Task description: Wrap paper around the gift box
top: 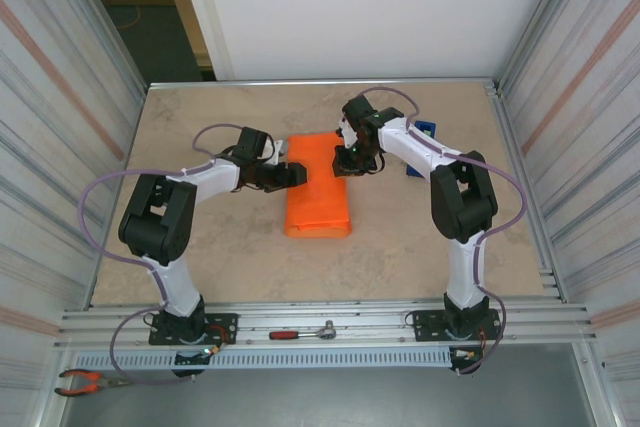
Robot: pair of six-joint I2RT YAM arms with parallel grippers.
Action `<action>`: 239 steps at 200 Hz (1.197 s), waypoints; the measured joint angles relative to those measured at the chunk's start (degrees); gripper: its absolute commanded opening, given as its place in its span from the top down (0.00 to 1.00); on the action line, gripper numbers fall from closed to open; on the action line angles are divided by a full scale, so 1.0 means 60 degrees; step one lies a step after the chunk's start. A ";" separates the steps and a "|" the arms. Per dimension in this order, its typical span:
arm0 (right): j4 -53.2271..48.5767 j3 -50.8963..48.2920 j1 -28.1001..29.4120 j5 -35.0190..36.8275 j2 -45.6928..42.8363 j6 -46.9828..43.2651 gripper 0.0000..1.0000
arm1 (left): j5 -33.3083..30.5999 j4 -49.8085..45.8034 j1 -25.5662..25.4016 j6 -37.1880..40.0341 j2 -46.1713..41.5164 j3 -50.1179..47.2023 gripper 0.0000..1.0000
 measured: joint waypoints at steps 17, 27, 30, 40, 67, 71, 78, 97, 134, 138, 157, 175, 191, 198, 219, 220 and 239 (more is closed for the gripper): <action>0.0080 -0.0066 0.0000 -0.0055 -0.0036 0.0044 0.76 | -0.0007 0.0004 0.0000 0.0000 0.0000 0.0000 0.31; 0.0135 -0.0109 -0.0007 -0.0098 -0.0073 0.0073 0.74 | -0.0007 0.0000 0.0000 0.0000 0.0000 0.0000 0.31; 0.0153 -0.0124 -0.0011 -0.0117 -0.0073 0.0073 0.74 | -0.0004 0.0000 0.0000 0.0000 0.0000 0.0000 0.31; 0.0204 -0.0153 -0.0022 -0.0186 -0.0091 0.0098 0.73 | -0.0007 0.0000 0.0000 0.0000 0.0000 0.0000 0.31; 0.0321 -0.0248 -0.0120 -0.0474 -0.0124 0.0226 0.70 | -0.0007 0.0000 0.0000 0.0000 0.0000 0.0000 0.31; 0.0346 -0.0266 -0.0138 -0.0535 -0.0131 0.0277 0.70 | -0.0007 0.0000 0.0000 0.0000 0.0000 0.0000 0.31; 0.0408 -0.0313 -0.0168 -0.0627 -0.0142 0.0321 0.69 | -0.0007 0.0000 0.0000 0.0000 0.0000 0.0000 0.31; 0.0572 -0.0444 -0.0270 -0.0892 -0.0197 0.0525 0.67 | -0.0011 0.0000 0.0000 0.0000 0.0000 0.0000 0.31; 0.0958 -0.0718 -0.0404 -0.1381 -0.0324 0.0878 0.57 | -0.0011 0.0000 0.0000 0.0000 0.0000 0.0000 0.32; 0.1002 -0.0743 -0.0415 -0.1446 -0.0335 0.0892 0.56 | -0.0011 0.0000 -0.0004 0.0000 0.0000 0.0000 0.32; 0.1104 -0.0809 -0.0488 -0.1647 -0.0346 0.1060 0.55 | -0.0015 0.0000 0.0000 0.0000 0.0000 0.0000 0.32; 0.1191 -0.0867 -0.0554 -0.1840 -0.0350 0.1122 0.54 | -0.0015 0.0000 0.0000 0.0000 0.0000 0.0000 0.32; 0.1235 -0.0882 -0.0583 -0.1971 -0.0357 0.1155 0.53 | -0.0015 0.0000 -0.0004 0.0000 0.0000 0.0000 0.32; 0.1242 -0.0889 -0.0586 -0.1985 -0.0357 0.1180 0.53 | -0.0018 0.0000 -0.0004 0.0000 0.0000 0.0000 0.32; 0.1275 -0.0896 -0.0590 -0.2044 -0.0364 0.1279 0.51 | -0.0029 0.0000 -0.0011 0.0000 -0.0004 0.0000 0.32; 0.1279 -0.0896 -0.0590 -0.2044 -0.0364 0.1286 0.51 | -0.0029 0.0000 -0.0011 -0.0004 -0.0004 0.0000 0.32; 0.1377 -0.0969 -0.0590 -0.2087 -0.0415 0.1319 0.47 | -0.0033 0.0000 -0.0011 0.0000 -0.0004 0.0000 0.32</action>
